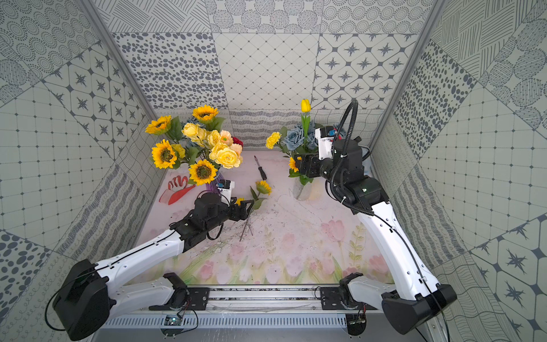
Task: Pick out yellow flowers from the vase
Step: Place the flower at the center of the board, then pick up the flower from the vase.
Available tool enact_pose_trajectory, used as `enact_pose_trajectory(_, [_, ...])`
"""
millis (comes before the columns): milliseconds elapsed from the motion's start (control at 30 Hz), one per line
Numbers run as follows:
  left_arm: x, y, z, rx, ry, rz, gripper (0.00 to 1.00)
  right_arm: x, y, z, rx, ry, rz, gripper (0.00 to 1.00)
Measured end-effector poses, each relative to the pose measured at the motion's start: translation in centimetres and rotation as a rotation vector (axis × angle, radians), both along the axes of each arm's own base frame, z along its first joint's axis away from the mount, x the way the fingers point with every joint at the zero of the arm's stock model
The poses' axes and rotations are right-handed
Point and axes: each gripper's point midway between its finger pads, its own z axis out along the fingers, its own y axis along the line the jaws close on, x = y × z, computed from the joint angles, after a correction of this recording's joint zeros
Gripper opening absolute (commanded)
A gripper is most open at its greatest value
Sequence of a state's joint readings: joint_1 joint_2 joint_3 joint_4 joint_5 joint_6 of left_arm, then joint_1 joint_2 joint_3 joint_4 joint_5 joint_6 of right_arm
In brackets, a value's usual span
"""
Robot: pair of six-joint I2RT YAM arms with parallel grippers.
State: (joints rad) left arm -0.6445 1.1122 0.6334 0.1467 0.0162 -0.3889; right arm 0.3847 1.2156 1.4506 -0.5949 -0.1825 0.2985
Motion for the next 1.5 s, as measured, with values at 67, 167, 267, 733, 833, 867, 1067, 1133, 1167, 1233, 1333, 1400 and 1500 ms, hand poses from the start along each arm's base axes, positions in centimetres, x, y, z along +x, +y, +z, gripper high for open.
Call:
enact_pose_trajectory(67, [-0.5, 0.3, 0.4, 0.005, -0.002, -0.005, 0.93, 0.1, 0.5, -1.4, 0.026, 0.051, 0.011, 0.63])
enact_pose_trajectory(167, [-1.4, 0.9, 1.2, 0.005, -0.010, -0.010, 0.89, -0.2, 1.2, -4.1, 0.051, 0.137, 0.021, 0.53])
enact_pose_trajectory(267, [-2.4, 1.6, 1.8, 0.003, -0.027, -0.015, 0.86, -0.4, 1.5, -6.5, 0.053, 0.205, 0.017, 0.51])
enact_pose_trajectory(733, [-4.1, 3.1, 2.9, 0.012, -0.065, -0.022, 0.78, 0.9, -1.0, -10.0, 0.012, 0.230, -0.122, 0.51])
enact_pose_trajectory(833, [-3.7, 2.7, 3.0, 0.022, -0.059, -0.028, 0.71, 1.6, -1.6, -9.5, 0.021, 0.201, -0.149, 0.51])
enact_pose_trajectory(867, [-3.6, 2.6, 2.9, 0.027, -0.055, -0.031, 0.71, 1.8, -1.7, -9.2, 0.027, 0.191, -0.154, 0.50])
enact_pose_trajectory(1067, [-2.9, 1.6, 1.9, 0.049, -0.024, -0.052, 0.70, 3.5, -1.7, -10.1, 0.027, 0.199, -0.172, 0.49])
enact_pose_trajectory(1133, [-2.6, 1.3, 1.8, 0.050, -0.019, -0.056, 0.70, 4.1, -1.6, -11.0, 0.020, 0.222, -0.174, 0.48])
enact_pose_trajectory(1167, [-2.4, 1.2, 1.8, 0.050, -0.017, -0.058, 0.70, 4.4, -1.6, -11.5, 0.017, 0.232, -0.176, 0.48])
enact_pose_trajectory(1233, [-2.1, 0.8, 1.9, 0.047, -0.017, -0.063, 0.69, 4.9, -1.4, -12.0, 0.012, 0.246, -0.177, 0.48])
enact_pose_trajectory(1333, [-1.7, 0.2, 2.3, 0.039, -0.018, -0.077, 0.67, 5.5, -1.2, -11.9, 0.017, 0.249, -0.174, 0.48])
enact_pose_trajectory(1400, [-1.5, -0.2, 2.6, 0.033, -0.019, -0.086, 0.66, 6.0, -1.0, -11.5, 0.025, 0.243, -0.173, 0.47])
enact_pose_trajectory(1500, [-1.3, -0.6, 2.6, 0.029, -0.016, -0.097, 0.65, 6.7, -1.0, -11.1, 0.039, 0.234, -0.176, 0.47])
